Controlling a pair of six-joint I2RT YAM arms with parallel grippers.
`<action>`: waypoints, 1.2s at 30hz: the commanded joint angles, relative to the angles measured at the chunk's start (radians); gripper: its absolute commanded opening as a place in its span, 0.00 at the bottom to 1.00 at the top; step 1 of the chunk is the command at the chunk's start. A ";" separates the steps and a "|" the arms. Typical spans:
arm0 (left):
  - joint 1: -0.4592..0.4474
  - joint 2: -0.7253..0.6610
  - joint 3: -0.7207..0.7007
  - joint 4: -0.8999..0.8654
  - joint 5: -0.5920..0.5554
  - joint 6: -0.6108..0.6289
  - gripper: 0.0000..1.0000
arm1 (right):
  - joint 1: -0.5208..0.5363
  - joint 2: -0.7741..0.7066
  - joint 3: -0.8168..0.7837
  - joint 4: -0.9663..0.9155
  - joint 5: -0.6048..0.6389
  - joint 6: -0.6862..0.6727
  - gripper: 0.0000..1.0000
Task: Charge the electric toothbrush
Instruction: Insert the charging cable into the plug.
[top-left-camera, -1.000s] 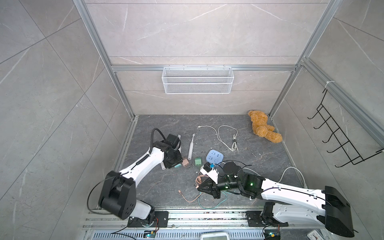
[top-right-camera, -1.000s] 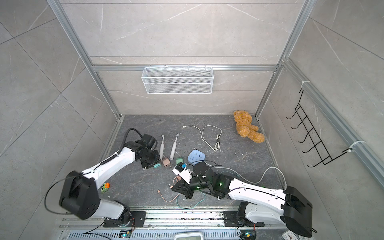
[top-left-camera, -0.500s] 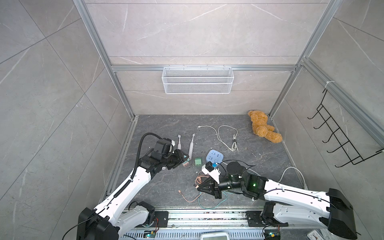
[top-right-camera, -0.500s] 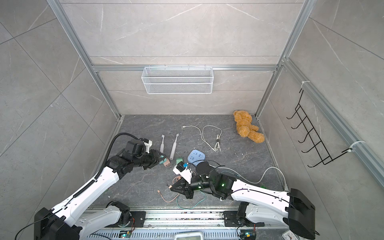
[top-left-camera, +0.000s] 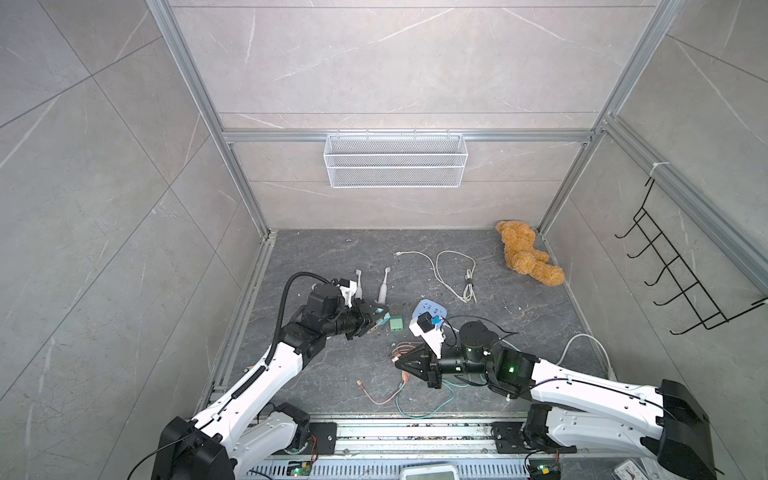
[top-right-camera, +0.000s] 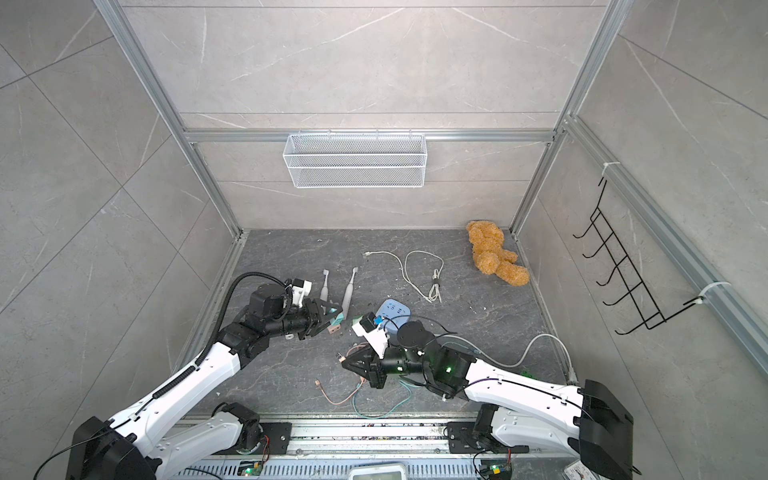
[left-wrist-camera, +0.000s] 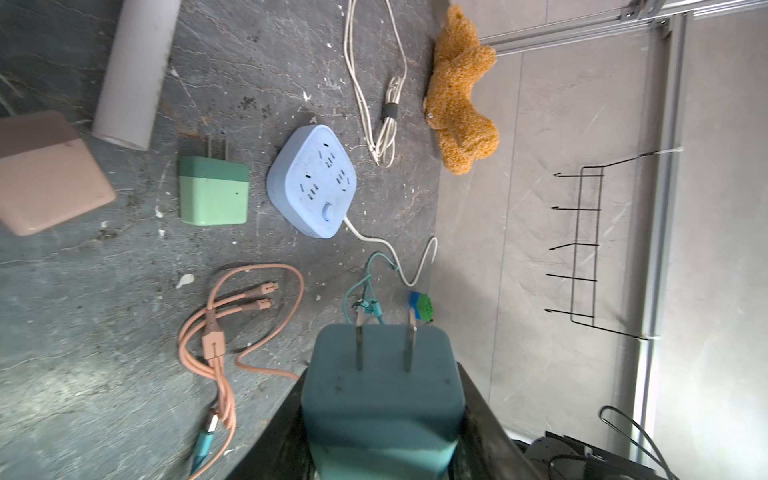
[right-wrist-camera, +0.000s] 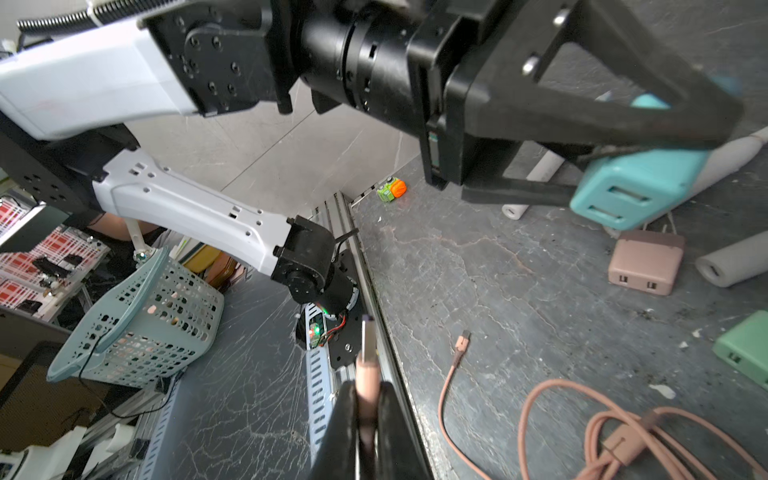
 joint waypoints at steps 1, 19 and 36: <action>-0.003 -0.029 -0.016 0.150 0.061 -0.086 0.00 | -0.034 -0.019 -0.014 0.073 0.037 0.084 0.00; -0.011 0.031 -0.201 0.733 0.105 -0.345 0.00 | -0.214 0.160 -0.043 0.499 -0.150 0.560 0.00; -0.030 0.074 -0.219 0.883 0.121 -0.437 0.00 | -0.301 0.264 -0.082 0.787 -0.231 0.801 0.00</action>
